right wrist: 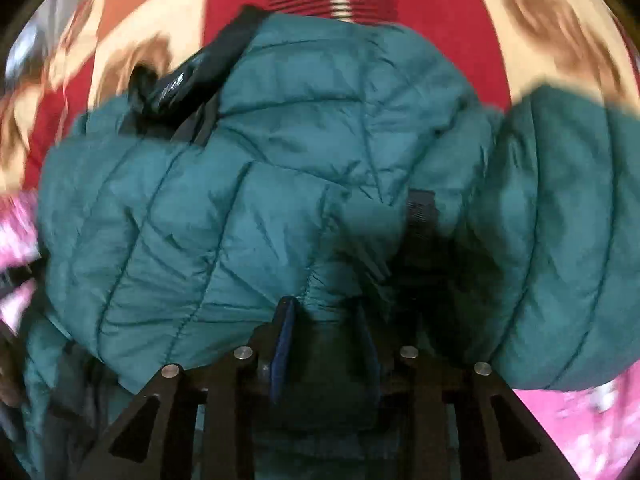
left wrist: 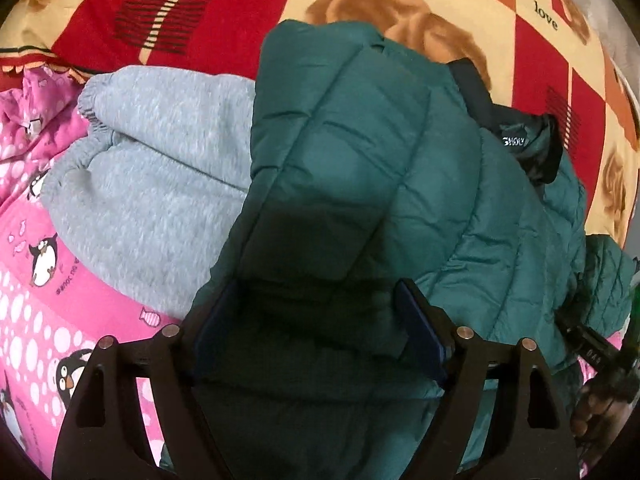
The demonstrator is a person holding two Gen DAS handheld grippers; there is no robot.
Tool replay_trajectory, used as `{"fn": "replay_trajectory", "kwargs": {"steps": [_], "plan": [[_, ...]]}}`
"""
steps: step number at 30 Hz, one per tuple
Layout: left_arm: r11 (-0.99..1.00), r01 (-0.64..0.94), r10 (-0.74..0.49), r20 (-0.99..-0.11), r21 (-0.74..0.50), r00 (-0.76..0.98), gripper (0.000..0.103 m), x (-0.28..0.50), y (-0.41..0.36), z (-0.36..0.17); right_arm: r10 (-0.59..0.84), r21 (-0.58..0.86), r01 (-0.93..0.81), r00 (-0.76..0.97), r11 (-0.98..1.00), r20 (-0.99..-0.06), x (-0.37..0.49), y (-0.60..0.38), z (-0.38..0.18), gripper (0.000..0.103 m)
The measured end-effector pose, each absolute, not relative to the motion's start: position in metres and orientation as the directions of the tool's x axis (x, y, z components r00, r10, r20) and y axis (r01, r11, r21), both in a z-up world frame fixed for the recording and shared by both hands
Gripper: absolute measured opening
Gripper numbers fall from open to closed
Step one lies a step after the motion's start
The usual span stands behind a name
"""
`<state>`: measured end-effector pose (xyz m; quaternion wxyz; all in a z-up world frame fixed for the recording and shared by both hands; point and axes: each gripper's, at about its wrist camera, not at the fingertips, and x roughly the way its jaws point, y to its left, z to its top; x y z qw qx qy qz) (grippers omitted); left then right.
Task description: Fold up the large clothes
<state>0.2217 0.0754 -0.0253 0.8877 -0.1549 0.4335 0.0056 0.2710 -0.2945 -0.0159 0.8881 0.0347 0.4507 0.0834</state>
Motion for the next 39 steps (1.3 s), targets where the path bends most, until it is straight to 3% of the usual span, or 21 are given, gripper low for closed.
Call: {"fn": "replay_trajectory", "kwargs": {"steps": [6, 10, 12, 15, 18, 21, 25, 27, 30, 35, 39], "plan": [[0.935, -0.166, -0.124, -0.727, -0.314, 0.675, 0.082, 0.214, 0.084, -0.012, 0.154, 0.116, -0.102, 0.559, 0.988, -0.815, 0.267, -0.293, -0.004, 0.035], [0.933, -0.158, -0.112, -0.676, -0.324, 0.728, 0.082, 0.208, 0.087, 0.001, 0.184, 0.102, -0.16, 0.683, 0.982, -0.707, 0.241, -0.269, 0.038, 0.035], [0.938, -0.179, -0.101, -0.729, -0.297, 0.677, 0.082, 0.216, 0.084, -0.012, 0.222, 0.117, -0.201, 0.652, 0.972, -0.725, 0.241, -0.259, 0.035, 0.044], [0.936, -0.185, -0.124, -0.773, -0.3, 0.622, 0.083, 0.224, 0.08, -0.026, 0.165, 0.08, -0.18, 0.528, 0.98, -0.833, 0.25, -0.256, -0.002, 0.06], [0.939, -0.188, -0.115, -0.779, -0.287, 0.616, 0.083, 0.225, 0.077, -0.023, 0.202, 0.132, -0.166, 0.534, 0.977, -0.821, 0.247, -0.268, 0.003, 0.06], [0.937, -0.208, -0.088, -0.764, -0.282, 0.639, 0.083, 0.22, 0.076, -0.013, 0.153, 0.084, -0.137, 0.632, 0.987, -0.76, 0.231, -0.287, 0.03, 0.06], [0.924, -0.214, -0.085, -0.717, -0.317, 0.692, 0.083, 0.202, 0.082, 0.011, 0.0, 0.014, 0.011, 0.784, 1.0, -0.621, 0.208, -0.344, 0.071, 0.061], [0.922, -0.21, -0.087, -0.701, -0.326, 0.708, 0.083, 0.193, 0.084, 0.018, -0.064, 0.046, 0.11, 0.813, 0.993, -0.578, 0.198, -0.384, 0.082, 0.068], [0.926, -0.212, -0.072, -0.699, -0.311, 0.712, 0.083, 0.187, 0.082, 0.022, -0.221, 0.128, 0.334, 0.822, 0.934, -0.525, 0.171, -0.475, 0.096, 0.068], [0.919, -0.241, -0.064, -0.721, -0.312, 0.69, 0.083, 0.191, 0.082, 0.013, -0.327, 0.244, 0.548, 0.739, 0.8, -0.589, 0.161, -0.597, 0.097, 0.068], [0.923, -0.236, -0.065, -0.725, -0.306, 0.686, 0.083, 0.191, 0.078, 0.011, -0.297, 0.22, 0.536, 0.712, 0.815, -0.636, 0.171, -0.644, 0.097, 0.068]]}}
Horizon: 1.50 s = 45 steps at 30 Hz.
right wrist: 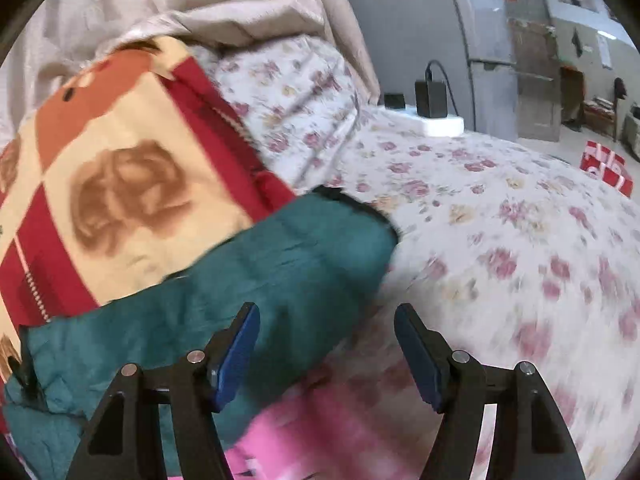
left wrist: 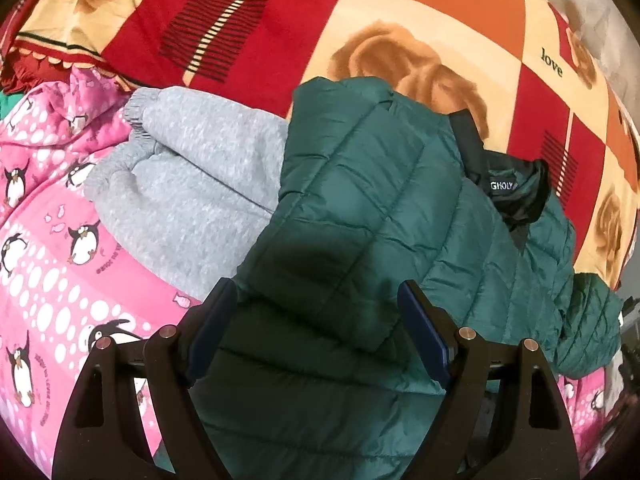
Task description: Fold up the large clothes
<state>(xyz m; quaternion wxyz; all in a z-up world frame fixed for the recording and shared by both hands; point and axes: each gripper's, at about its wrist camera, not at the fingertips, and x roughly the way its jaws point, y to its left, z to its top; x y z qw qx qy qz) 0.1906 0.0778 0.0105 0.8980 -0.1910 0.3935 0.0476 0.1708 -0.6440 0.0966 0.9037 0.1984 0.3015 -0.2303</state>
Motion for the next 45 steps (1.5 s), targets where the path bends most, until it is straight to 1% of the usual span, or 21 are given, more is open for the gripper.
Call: {"fn": "replay_trajectory", "kwargs": {"steps": [3, 6, 8, 10, 11, 12, 13, 14, 15, 17, 18, 21, 26, 29, 32, 35, 37, 40, 43, 45], "plan": [[0.931, -0.229, -0.055, -0.728, -0.286, 0.683, 0.083, 0.192, 0.075, 0.009, -0.264, 0.193, 0.513, 0.686, 0.836, -0.678, 0.194, -0.664, 0.095, 0.068], [0.936, -0.225, -0.05, -0.736, -0.27, 0.675, 0.083, 0.194, 0.072, 0.007, -0.241, 0.156, 0.466, 0.682, 0.871, -0.69, 0.205, -0.672, 0.087, 0.068], [0.939, -0.226, -0.043, -0.742, -0.258, 0.669, 0.083, 0.196, 0.07, 0.004, -0.187, 0.163, 0.399, 0.703, 0.902, -0.686, 0.214, -0.674, 0.081, 0.068], [0.94, -0.228, -0.039, -0.746, -0.252, 0.665, 0.083, 0.198, 0.069, 0.002, -0.202, 0.116, 0.398, 0.67, 0.91, -0.714, 0.225, -0.678, 0.069, 0.068], [0.941, -0.228, -0.039, -0.748, -0.251, 0.662, 0.083, 0.199, 0.068, 0.001, -0.189, 0.121, 0.391, 0.663, 0.912, -0.724, 0.228, -0.68, 0.064, 0.068], [0.941, -0.229, -0.037, -0.75, -0.248, 0.66, 0.083, 0.199, 0.067, -0.001, -0.174, 0.127, 0.375, 0.672, 0.918, -0.719, 0.23, -0.68, 0.061, 0.068], [0.942, -0.23, -0.036, -0.752, -0.246, 0.659, 0.083, 0.2, 0.066, -0.001, -0.171, 0.129, 0.363, 0.685, 0.923, -0.708, 0.229, -0.679, 0.062, 0.066], [0.943, -0.227, -0.037, -0.754, -0.245, 0.656, 0.083, 0.2, 0.066, -0.002, -0.146, 0.149, 0.346, 0.695, 0.926, -0.705, 0.229, -0.679, 0.062, 0.051], [0.943, -0.226, -0.04, -0.754, -0.246, 0.655, 0.083, 0.2, 0.065, -0.002, -0.097, 0.182, 0.31, 0.705, 0.933, -0.702, 0.228, -0.677, 0.063, 0.033], [0.942, -0.226, -0.04, -0.751, -0.249, 0.659, 0.083, 0.199, 0.066, -0.002, -0.097, 0.156, 0.277, 0.72, 0.948, -0.688, 0.223, -0.667, 0.071, 0.017], [0.94, -0.23, -0.037, -0.748, -0.25, 0.663, 0.083, 0.197, 0.067, 0.0, -0.091, 0.153, 0.261, 0.729, 0.953, -0.679, 0.219, -0.663, 0.075, 0.014], [0.939, -0.234, -0.032, -0.744, -0.251, 0.668, 0.083, 0.195, 0.07, 0.003, -0.101, 0.14, 0.245, 0.762, 0.959, -0.64, 0.202, -0.643, 0.094, 0.012], [0.953, -0.248, 0.024, -0.77, -0.175, 0.638, 0.083, 0.193, 0.072, 0.004, -0.073, 0.153, 0.18, 0.845, 0.972, -0.53, 0.161, -0.584, 0.142, 0.011], [0.953, -0.258, 0.04, -0.783, -0.157, 0.621, 0.083, 0.192, 0.073, 0.002, -0.016, 0.161, 0.103, 0.884, 0.982, -0.468, 0.143, -0.529, 0.165, 0.011], [0.952, -0.255, 0.023, -0.789, -0.171, 0.614, 0.083, 0.189, 0.075, 0.002, 0.11, 0.229, -0.014, 0.904, 0.973, -0.413, 0.133, -0.468, 0.171, 0.011], [0.952, -0.24, -0.001, -0.788, -0.188, 0.616, 0.083, 0.189, 0.076, 0.003, 0.237, 0.263, -0.135, 0.884, 0.955, -0.404, 0.136, -0.399, 0.157, 0.011], [0.954, -0.23, -0.011, -0.787, -0.193, 0.617, 0.083, 0.189, 0.076, 0.005, 0.308, 0.283, -0.199, 0.854, 0.938, -0.419, 0.142, -0.356, 0.14, 0.011], [0.954, -0.222, -0.021, -0.787, -0.2, 0.617, 0.083, 0.192, 0.076, 0.006, 0.41, 0.349, -0.267, 0.795, 0.898, -0.447, 0.154, -0.297, 0.107, 0.011], [0.955, -0.209, -0.035, -0.783, -0.209, 0.621, 0.083, 0.196, 0.074, 0.007, 0.497, 0.365, -0.353, 0.731, 0.862, -0.468, 0.162, -0.25, 0.081, 0.011], [0.957, -0.187, -0.057, -0.78, -0.22, 0.623, 0.083, 0.198, 0.07, 0.006, 0.524, 0.353, -0.392, 0.7, 0.85, -0.485, 0.167, -0.229, 0.064, 0.011]]}}
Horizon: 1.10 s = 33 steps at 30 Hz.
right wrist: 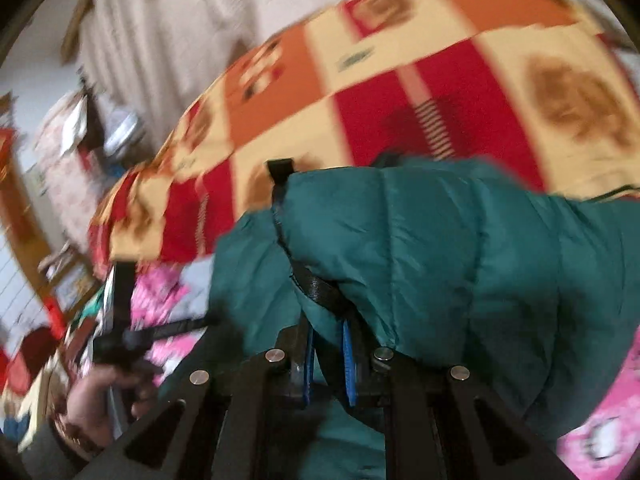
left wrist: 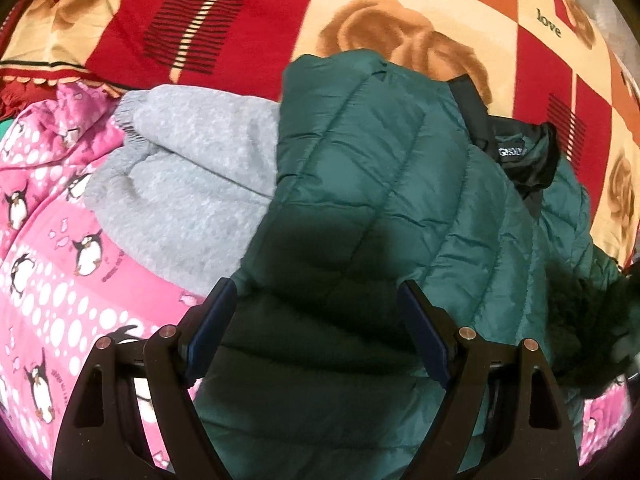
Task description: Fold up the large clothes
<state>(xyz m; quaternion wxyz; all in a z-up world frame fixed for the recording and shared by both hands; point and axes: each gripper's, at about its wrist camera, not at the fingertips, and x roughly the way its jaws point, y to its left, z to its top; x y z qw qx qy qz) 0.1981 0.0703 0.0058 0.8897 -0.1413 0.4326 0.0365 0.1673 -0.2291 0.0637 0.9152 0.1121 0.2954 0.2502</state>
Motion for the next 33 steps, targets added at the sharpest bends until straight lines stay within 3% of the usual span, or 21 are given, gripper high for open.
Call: {"fn": "replay_trajectory", "kwargs": {"steps": [2, 4, 7, 9, 11, 17, 22, 27, 33], "plan": [[0.956, -0.16, -0.096, -0.776, -0.247, 0.624, 0.083, 0.2, 0.066, 0.005, 0.535, 0.379, -0.383, 0.675, 0.842, -0.508, 0.175, -0.22, 0.043, 0.011], [0.951, -0.129, -0.143, -0.771, -0.281, 0.621, 0.083, 0.201, 0.062, 0.004, 0.527, 0.408, -0.337, 0.612, 0.848, -0.59, 0.185, -0.212, 0.026, 0.016], [0.957, -0.076, -0.174, -0.762, -0.281, 0.624, 0.083, 0.201, 0.048, 0.004, 0.547, 0.442, -0.324, 0.547, 0.836, -0.634, 0.188, -0.211, 0.016, 0.037], [0.959, -0.033, -0.2, -0.755, -0.282, 0.625, 0.083, 0.2, 0.037, 0.005, 0.542, 0.435, -0.325, 0.559, 0.839, -0.628, 0.183, -0.213, 0.021, 0.057], [0.955, 0.005, -0.235, -0.745, -0.297, 0.625, 0.083, 0.199, 0.028, 0.005, 0.541, 0.441, -0.316, 0.552, 0.84, -0.635, 0.176, -0.216, 0.024, 0.067], [0.925, 0.129, -0.357, -0.699, -0.357, 0.62, 0.083, 0.192, 0.002, 0.011, 0.513, 0.385, -0.343, 0.478, 0.857, -0.713, 0.137, -0.224, 0.031, 0.068], [0.855, 0.259, -0.512, -0.654, -0.45, 0.557, 0.083, 0.186, -0.021, 0.013, 0.284, 0.147, -0.314, 0.456, 0.938, -0.843, 0.116, -0.238, 0.014, 0.068], [0.789, 0.353, -0.614, -0.631, -0.503, 0.474, 0.083, 0.181, -0.051, 0.009, 0.295, 0.133, -0.353, 0.459, 0.926, -0.838, 0.104, -0.253, 0.005, 0.068], [0.799, 0.413, -0.6, -0.631, -0.437, 0.492, 0.083, 0.166, -0.072, 0.021, 0.298, 0.12, -0.378, 0.457, 0.918, -0.838, 0.098, -0.255, 0.002, 0.071]]}}
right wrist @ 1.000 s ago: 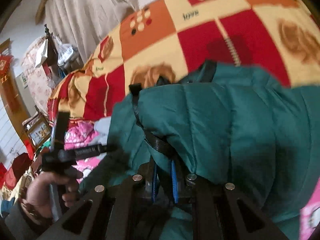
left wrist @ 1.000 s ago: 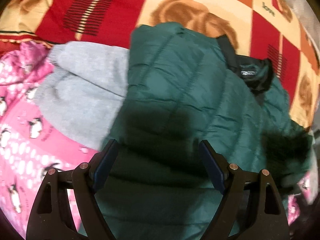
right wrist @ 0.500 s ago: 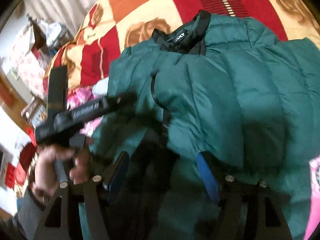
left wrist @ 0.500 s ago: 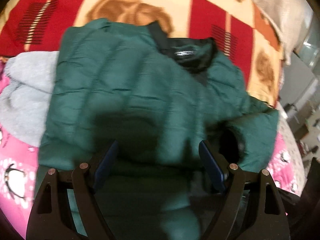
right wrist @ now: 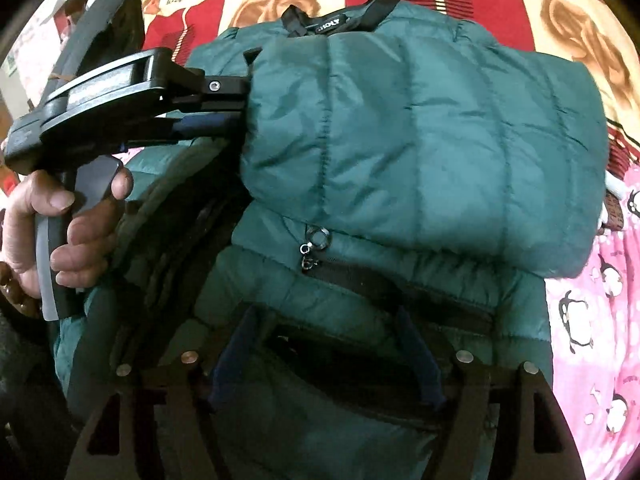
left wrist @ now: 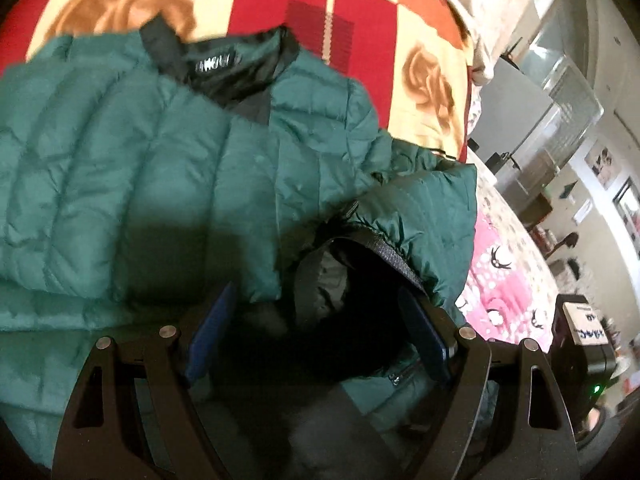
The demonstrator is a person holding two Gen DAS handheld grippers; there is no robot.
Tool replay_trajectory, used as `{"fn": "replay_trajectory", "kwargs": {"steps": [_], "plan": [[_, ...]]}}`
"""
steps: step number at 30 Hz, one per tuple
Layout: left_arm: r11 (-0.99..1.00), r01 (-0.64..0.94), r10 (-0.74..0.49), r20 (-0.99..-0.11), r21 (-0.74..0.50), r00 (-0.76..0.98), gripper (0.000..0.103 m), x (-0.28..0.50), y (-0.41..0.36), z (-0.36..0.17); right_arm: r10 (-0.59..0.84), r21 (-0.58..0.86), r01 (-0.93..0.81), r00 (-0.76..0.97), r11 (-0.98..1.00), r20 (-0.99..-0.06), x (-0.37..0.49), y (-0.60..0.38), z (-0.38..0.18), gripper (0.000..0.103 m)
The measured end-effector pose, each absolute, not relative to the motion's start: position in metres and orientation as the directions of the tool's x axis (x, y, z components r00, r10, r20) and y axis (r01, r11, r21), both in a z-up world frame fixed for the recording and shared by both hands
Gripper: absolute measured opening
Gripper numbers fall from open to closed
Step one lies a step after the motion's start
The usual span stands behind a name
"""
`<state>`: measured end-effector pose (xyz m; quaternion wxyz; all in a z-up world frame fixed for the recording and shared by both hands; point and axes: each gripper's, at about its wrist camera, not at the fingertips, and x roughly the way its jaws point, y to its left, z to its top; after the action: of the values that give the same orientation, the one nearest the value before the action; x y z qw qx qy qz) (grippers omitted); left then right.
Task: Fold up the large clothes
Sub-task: 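Grasp the jacket's collar side with the left tool and fold it toward the hem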
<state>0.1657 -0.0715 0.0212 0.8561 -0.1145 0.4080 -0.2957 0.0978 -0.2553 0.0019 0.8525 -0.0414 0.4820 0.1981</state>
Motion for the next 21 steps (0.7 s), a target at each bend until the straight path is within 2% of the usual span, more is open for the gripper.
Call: {"fn": "replay_trajectory", "kwargs": {"steps": [3, 7, 9, 12, 19, 20, 21], "plan": [[0.841, 0.372, -0.541, -0.624, -0.392, 0.564, 0.083, 0.161, -0.06, 0.029, 0.296, 0.123, -0.372, 0.454, 0.92, -0.84, 0.098, -0.255, 0.002, 0.072], [0.875, 0.269, -0.474, -0.604, -0.402, 0.64, 0.083, 0.161, -0.038, 0.033, 0.285, 0.115, -0.375, 0.439, 0.92, -0.852, 0.107, -0.243, 0.002, 0.077], [0.824, 0.322, -0.553, -0.538, -0.465, 0.636, 0.083, 0.156, -0.035, 0.04, 0.281, 0.113, -0.375, 0.431, 0.92, -0.857, 0.108, -0.242, 0.001, 0.081], [0.758, 0.432, -0.648, -0.497, -0.489, 0.577, 0.083, 0.149, -0.054, 0.045, 0.268, 0.097, -0.377, 0.433, 0.921, -0.861, 0.107, -0.24, -0.001, 0.086], [0.769, 0.451, -0.638, -0.594, -0.454, 0.491, 0.082, 0.157, -0.106, 0.02, 0.237, 0.08, -0.337, 0.456, 0.938, -0.858, 0.098, -0.235, -0.004, 0.087], [0.764, 0.449, -0.644, -0.595, -0.464, 0.481, 0.08, 0.158, -0.109, 0.018, 0.234, 0.077, -0.333, 0.462, 0.94, -0.856, 0.096, -0.235, -0.004, 0.087], [0.756, 0.447, -0.654, -0.593, -0.478, 0.471, 0.063, 0.158, -0.111, 0.014, 0.233, 0.076, -0.331, 0.465, 0.941, -0.854, 0.095, -0.237, -0.003, 0.088]]}}
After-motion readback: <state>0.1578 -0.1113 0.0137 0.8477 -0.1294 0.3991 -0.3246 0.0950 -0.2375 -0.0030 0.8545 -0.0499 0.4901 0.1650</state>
